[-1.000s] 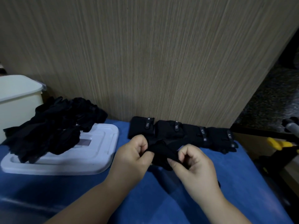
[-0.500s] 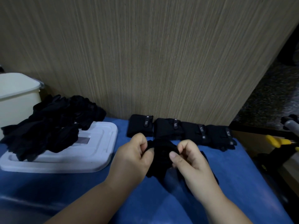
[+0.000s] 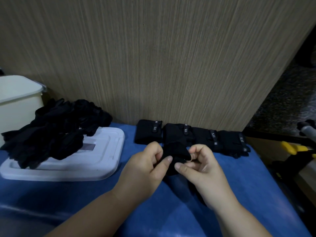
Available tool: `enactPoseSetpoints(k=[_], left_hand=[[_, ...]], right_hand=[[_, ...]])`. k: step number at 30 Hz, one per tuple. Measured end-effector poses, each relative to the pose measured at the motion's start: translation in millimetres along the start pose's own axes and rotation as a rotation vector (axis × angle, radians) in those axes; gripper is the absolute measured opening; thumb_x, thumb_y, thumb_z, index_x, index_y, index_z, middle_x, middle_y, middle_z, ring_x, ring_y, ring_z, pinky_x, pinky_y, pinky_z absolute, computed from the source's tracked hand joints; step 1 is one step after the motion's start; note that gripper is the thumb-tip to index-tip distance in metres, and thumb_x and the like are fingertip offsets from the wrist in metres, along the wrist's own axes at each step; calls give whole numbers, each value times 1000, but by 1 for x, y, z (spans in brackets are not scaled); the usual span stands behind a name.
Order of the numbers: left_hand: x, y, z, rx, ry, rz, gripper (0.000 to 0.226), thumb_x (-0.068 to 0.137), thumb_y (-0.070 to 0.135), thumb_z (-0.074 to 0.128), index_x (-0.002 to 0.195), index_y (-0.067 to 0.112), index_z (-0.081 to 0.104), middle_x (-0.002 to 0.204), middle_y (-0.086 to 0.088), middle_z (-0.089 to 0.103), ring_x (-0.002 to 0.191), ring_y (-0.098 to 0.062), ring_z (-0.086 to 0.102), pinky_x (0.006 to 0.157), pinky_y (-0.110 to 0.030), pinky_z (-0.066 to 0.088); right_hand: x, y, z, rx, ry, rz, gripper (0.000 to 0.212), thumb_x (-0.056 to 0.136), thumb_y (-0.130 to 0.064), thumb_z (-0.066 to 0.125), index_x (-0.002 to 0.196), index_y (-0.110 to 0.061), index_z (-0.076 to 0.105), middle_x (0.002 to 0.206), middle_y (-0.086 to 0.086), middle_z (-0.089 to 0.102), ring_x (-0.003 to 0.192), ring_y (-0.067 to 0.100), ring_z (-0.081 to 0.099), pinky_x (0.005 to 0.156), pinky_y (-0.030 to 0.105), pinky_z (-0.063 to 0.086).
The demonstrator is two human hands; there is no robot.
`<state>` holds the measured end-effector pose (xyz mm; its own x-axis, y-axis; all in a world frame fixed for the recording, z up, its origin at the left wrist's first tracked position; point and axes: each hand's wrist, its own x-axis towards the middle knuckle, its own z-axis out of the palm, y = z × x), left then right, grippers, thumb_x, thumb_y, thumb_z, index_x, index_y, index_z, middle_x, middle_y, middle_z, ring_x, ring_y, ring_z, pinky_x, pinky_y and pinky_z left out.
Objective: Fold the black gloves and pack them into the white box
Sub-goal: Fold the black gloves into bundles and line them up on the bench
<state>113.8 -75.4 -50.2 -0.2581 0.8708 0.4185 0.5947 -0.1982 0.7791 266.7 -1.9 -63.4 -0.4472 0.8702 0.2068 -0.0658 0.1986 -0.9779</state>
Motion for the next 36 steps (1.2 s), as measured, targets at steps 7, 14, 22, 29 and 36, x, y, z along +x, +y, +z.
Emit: enactPoseSetpoints(k=[7,14,22,29,36], left_hand=[[-1,-1,0,-55,-108,46,31,90,21,62,72,26,38,48,10,36,46,-7,31,47,-19,26],[-1,-2,1,-175,-116,-99,33,85,16,66,70,27,39,54,4,42,50,-10,36,49,-31,32],[11,6,4,-739,-279,-881,94,53,86,52,111,13,62,101,-10,73,86,-29,72,64,-34,58],[17,2,-3,-1230,-128,-873,48,86,31,57,122,-1,61,114,-23,67,107,-36,64,84,-43,56],[13,-6,-3,-1002,-28,-725,28,92,0,49,118,-4,60,110,-21,69,104,-33,65,85,-38,55]], right_hand=[[3,0,-3,-47,110,-25,31,60,-17,78,69,-29,50,64,-5,49,58,12,45,55,30,43],[2,1,-3,-253,248,-97,45,77,14,57,82,-31,54,63,-12,48,54,5,53,56,33,55],[-4,-7,4,-163,116,-194,49,82,15,55,80,-34,51,72,-10,50,67,8,50,62,29,51],[-8,-8,1,-340,-246,-101,30,70,-9,58,87,-32,46,77,-12,50,73,3,48,69,22,43],[-9,-9,4,-168,-174,72,72,57,-69,69,112,-30,43,88,-18,64,87,-1,60,80,24,47]])
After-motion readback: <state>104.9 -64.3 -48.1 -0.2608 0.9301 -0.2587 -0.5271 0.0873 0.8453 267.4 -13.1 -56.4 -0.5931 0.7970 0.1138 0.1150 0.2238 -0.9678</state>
